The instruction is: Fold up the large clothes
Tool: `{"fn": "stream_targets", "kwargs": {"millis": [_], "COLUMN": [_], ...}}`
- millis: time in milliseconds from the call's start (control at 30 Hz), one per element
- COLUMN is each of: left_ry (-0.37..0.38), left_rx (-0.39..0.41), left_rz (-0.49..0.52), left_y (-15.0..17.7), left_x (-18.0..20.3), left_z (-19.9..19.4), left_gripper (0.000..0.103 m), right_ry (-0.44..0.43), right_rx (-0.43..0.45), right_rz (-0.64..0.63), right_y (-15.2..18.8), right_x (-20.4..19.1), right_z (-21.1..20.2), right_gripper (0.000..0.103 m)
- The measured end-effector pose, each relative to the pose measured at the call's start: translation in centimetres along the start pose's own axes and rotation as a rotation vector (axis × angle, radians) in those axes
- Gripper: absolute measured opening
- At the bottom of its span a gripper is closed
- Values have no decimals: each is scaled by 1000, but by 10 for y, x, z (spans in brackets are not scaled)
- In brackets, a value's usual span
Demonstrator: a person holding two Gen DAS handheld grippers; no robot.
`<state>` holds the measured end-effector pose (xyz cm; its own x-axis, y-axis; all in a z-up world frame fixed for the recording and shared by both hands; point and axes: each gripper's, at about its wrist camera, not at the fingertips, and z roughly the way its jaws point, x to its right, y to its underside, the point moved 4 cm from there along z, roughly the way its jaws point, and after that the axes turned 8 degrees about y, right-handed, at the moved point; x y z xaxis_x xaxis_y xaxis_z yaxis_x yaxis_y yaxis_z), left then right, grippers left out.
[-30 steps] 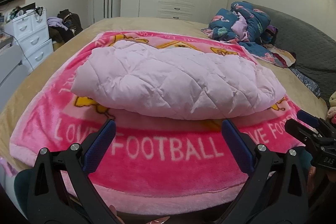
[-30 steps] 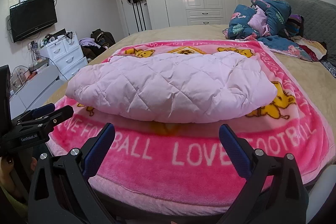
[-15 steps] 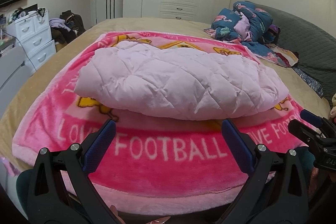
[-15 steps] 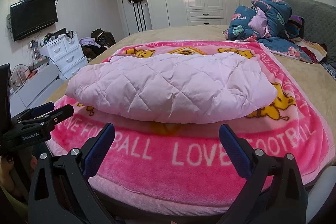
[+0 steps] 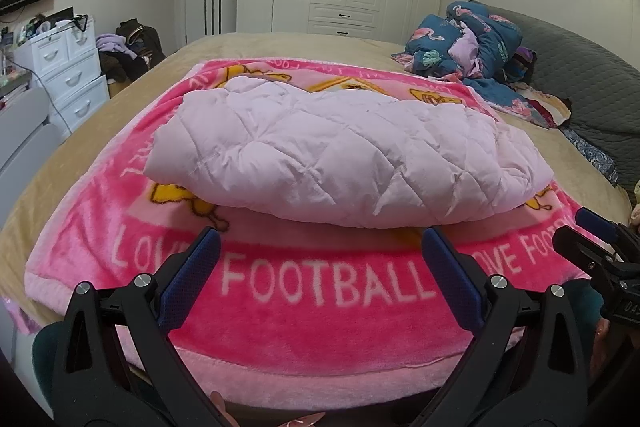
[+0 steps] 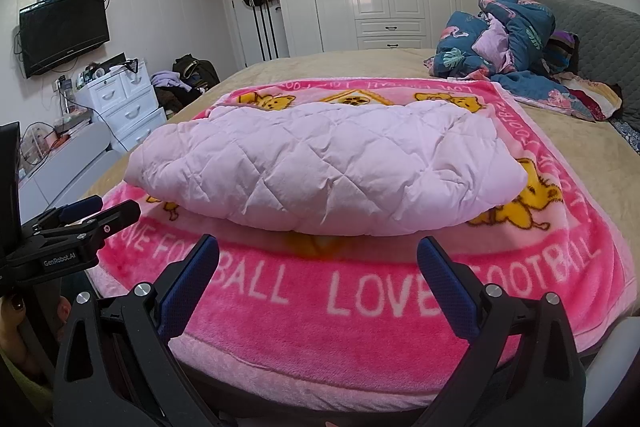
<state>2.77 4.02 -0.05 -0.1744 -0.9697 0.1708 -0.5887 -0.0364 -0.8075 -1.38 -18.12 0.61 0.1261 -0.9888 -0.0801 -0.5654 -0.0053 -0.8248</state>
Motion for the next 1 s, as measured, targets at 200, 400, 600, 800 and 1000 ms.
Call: {"fn": "stream_targets", "kwargs": {"millis": [200,400,600,800,1000], "left_ry": [-2,-4,-3,-1,-2], "left_rx": [2,3,4,4,5], "left_rz": [-1,-2,1,1,1], "left_y": [-1,-1,-2,-2,-2], "left_x": [-1,-1,0,0,0], "left_z": [-1,-1,-1,-1,-1], "left_gripper": [94,94,94,94,94], "right_ry": [0,1,10,11,13], "right_rx": [0,1,6,5,5], "right_rz": [-1,-3,-3,-4,-4], "right_y": [0,0,-1,-2,-2], "right_x": [0,0,3,3,5], "right_z": [0,0,0,0,0], "right_gripper": [99,99,99,99,99]}}
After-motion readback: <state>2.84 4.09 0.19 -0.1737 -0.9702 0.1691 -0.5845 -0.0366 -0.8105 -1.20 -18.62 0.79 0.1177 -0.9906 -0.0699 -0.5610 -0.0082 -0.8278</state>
